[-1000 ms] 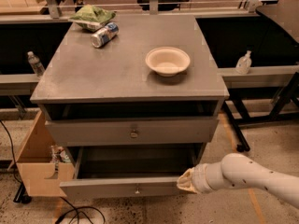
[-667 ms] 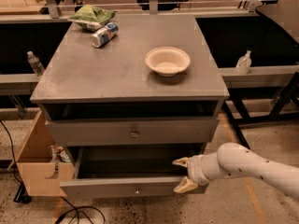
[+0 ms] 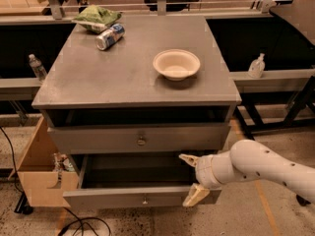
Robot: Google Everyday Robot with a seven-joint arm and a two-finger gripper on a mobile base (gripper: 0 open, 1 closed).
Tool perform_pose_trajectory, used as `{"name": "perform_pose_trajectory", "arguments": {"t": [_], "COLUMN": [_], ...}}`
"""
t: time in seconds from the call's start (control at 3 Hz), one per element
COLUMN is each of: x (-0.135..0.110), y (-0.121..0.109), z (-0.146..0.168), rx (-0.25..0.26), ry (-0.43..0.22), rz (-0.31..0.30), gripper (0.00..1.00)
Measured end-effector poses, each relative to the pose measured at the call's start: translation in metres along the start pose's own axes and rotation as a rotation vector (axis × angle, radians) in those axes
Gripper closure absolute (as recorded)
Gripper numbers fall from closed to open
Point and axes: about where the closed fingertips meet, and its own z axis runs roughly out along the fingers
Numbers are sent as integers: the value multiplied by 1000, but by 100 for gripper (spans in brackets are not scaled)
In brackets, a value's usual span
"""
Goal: Open middle drawer
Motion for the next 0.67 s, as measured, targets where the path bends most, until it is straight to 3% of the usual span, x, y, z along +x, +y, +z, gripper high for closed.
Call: {"name": "perform_pose_trajectory", "arguments": {"t": [0.33, 0.67], "x": [-13, -11], "y": [-6, -17], "z": [-15, -16], "rx": [12, 9], "ry": [-7, -16], "rz": [-13, -10], "gripper": [42, 65]}}
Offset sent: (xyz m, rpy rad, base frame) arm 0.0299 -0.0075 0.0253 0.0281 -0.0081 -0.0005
